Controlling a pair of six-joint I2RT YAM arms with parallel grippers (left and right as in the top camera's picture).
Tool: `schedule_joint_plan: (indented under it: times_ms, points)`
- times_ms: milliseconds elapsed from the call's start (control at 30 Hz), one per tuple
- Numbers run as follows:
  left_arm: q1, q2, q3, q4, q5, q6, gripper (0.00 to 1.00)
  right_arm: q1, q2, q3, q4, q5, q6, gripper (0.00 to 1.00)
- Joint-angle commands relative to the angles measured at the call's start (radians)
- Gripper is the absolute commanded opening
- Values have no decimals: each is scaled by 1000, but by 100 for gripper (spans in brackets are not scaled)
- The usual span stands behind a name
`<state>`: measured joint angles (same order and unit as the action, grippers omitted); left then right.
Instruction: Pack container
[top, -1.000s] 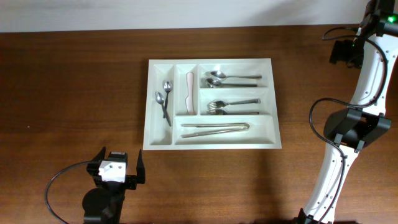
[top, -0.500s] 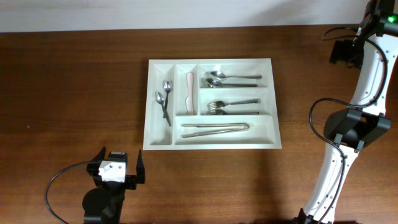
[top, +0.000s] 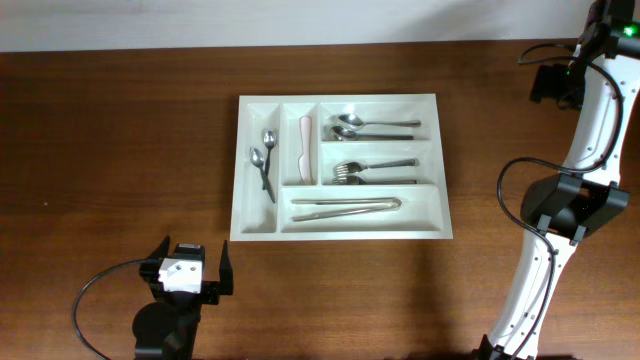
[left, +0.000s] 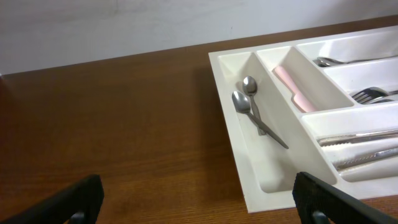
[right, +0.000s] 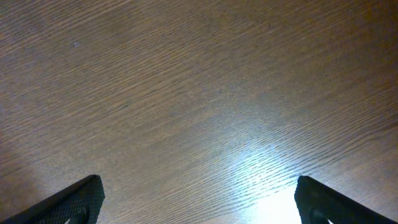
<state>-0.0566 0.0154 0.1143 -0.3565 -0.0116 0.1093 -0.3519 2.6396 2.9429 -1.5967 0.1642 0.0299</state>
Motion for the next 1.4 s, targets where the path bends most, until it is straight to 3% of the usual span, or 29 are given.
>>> schedule_joint_plan:
  times_ms: [0,867,1067,1167,1367]
  points:
    - [5,-10,-6,0,-10,13,99,0,7,0,0,2,13,99]
    - [5,-10,-6,0,-10,13,99,97,-79,0,0,2,12,99]
    - [5,-10,-6,0,-10,13,99,143,-206,0,45,110,-18,99]
    - [5,-10,-6,0,-10,13,99,148,-296,-15,79,109,36,99]
    - [5,-10,-6,0,-10,13,99,148,-573,-268,293,107,186,99]
